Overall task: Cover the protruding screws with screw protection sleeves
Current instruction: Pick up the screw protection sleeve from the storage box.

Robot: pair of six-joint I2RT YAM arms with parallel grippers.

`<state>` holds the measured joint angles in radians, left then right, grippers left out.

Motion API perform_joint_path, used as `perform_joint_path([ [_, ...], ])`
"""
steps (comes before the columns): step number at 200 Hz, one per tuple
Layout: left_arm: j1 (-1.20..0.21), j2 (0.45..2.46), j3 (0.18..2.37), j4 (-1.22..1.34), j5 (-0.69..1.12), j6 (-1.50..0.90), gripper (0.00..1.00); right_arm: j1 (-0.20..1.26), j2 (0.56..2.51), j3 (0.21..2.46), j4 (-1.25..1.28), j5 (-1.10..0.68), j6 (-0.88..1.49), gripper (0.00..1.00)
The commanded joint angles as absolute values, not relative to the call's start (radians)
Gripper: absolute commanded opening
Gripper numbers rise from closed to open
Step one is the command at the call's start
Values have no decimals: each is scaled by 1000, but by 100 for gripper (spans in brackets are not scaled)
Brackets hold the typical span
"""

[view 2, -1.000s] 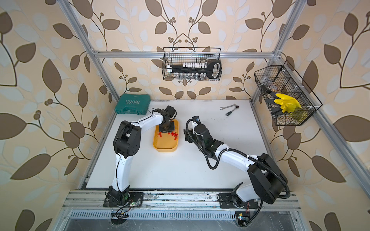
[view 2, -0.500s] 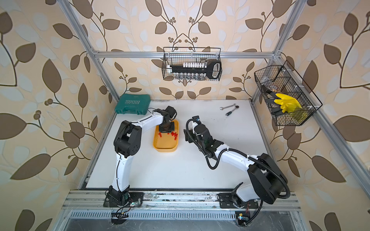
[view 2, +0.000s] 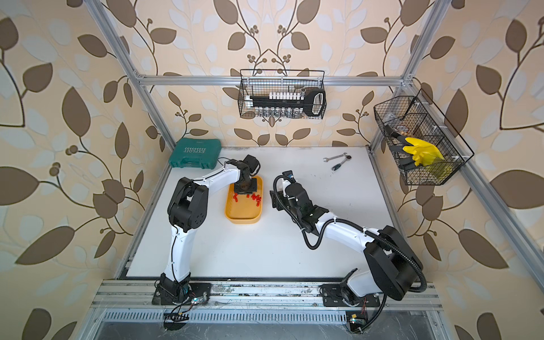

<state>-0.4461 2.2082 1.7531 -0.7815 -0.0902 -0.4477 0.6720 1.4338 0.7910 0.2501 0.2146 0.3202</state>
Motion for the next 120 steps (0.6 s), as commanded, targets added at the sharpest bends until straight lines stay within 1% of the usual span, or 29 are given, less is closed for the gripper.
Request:
perform_joint_path([
  [1,-453,2210,1784,-798,-109,-439,19,678,1410,775,244,237,313,78],
  [9,-452,2208,1784,-801,-114,-439,25,678,1409,776,244,238,313,78],
  [13,-452,2209,1784,-802,-115,-437,26,678,1409,775,244,238,313,78],
  [41,-453,2210,1784,-816,-113,-437,26,678,1408,775,245,236,313,78],
  [63,-453,2213,1775,-818,-107,-437,25,678,1407,776,244,239,313,78],
  [79,-455,2215,1771,-823,-106,-437,19,678,1407,774,245,238,314,78],
  [108,-460,2207,1754,-820,-120,-435,18,678,1405,774,244,239,314,78],
  [120,-460,2207,1752,-822,-124,-434,17,678,1405,773,244,238,314,78],
])
